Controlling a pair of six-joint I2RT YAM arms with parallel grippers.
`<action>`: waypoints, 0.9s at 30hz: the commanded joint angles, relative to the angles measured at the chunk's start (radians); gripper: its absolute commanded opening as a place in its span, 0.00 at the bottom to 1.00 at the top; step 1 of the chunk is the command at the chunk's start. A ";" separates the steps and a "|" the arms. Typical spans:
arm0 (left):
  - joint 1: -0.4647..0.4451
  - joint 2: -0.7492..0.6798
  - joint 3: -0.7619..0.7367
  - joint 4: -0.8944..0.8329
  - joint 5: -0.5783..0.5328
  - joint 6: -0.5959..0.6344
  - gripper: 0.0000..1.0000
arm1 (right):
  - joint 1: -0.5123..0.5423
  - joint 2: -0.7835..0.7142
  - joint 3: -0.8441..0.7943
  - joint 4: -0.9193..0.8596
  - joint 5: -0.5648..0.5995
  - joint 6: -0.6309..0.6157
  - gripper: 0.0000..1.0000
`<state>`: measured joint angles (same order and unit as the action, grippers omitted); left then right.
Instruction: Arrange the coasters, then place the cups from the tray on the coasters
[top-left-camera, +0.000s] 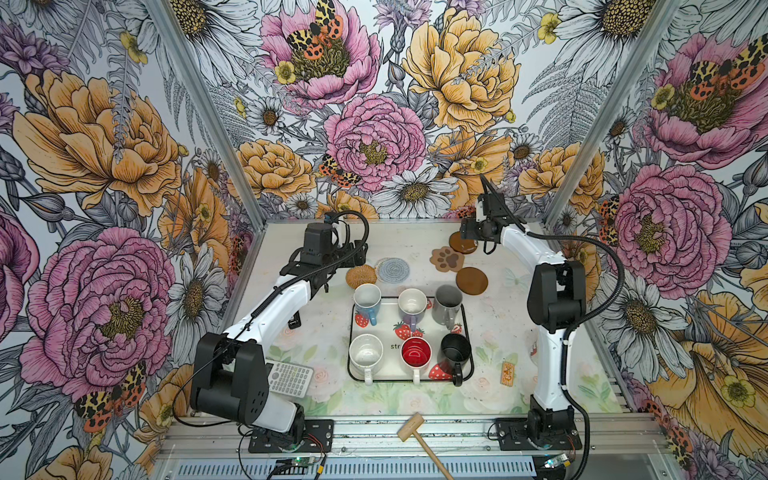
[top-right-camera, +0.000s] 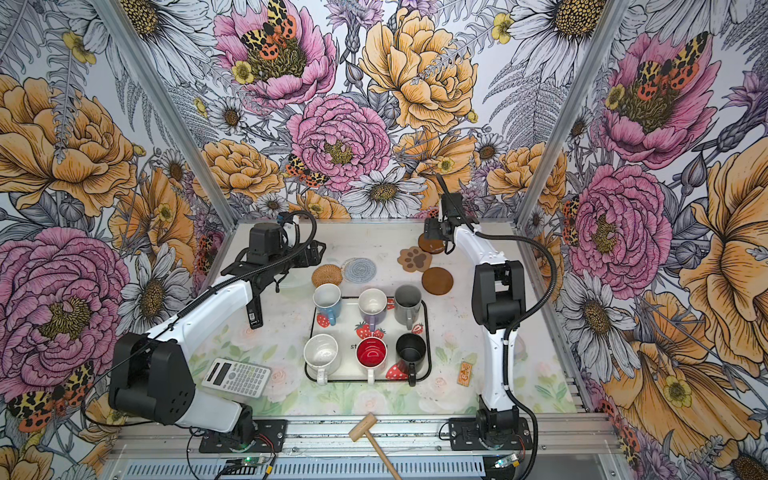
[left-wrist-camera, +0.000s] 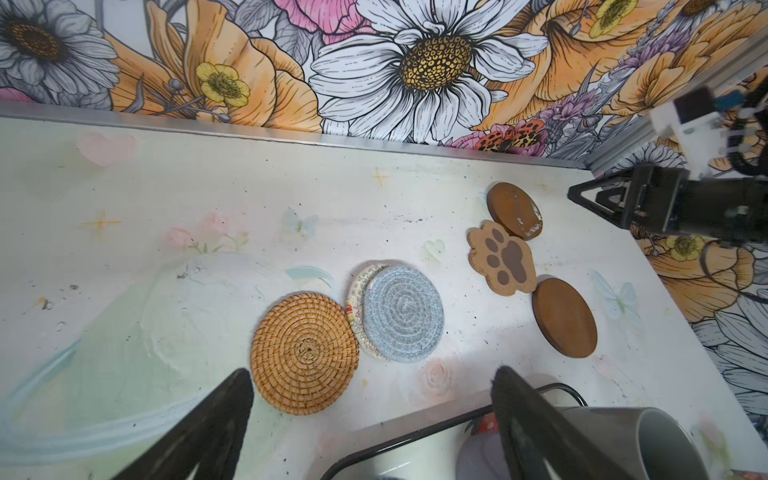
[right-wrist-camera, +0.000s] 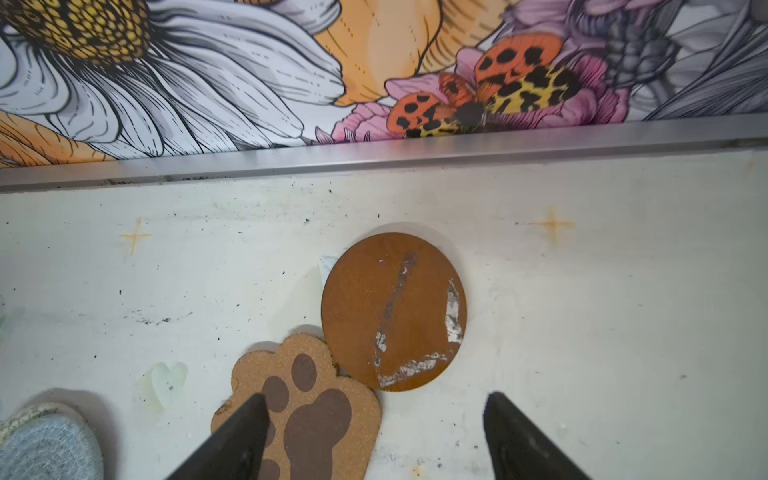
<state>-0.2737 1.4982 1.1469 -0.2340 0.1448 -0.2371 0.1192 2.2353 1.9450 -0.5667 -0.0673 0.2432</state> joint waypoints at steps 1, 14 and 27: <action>-0.040 0.036 0.059 -0.003 0.024 -0.014 0.91 | 0.013 0.023 0.045 -0.074 -0.057 0.025 0.79; -0.182 0.169 0.175 -0.021 0.041 -0.008 0.90 | 0.027 0.125 0.139 -0.073 -0.027 0.009 0.79; -0.207 0.180 0.184 -0.054 0.009 0.003 0.90 | 0.054 0.366 0.463 -0.083 0.049 0.047 0.82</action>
<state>-0.4721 1.6665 1.3102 -0.2764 0.1692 -0.2367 0.1612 2.5767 2.3402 -0.6518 -0.0631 0.2733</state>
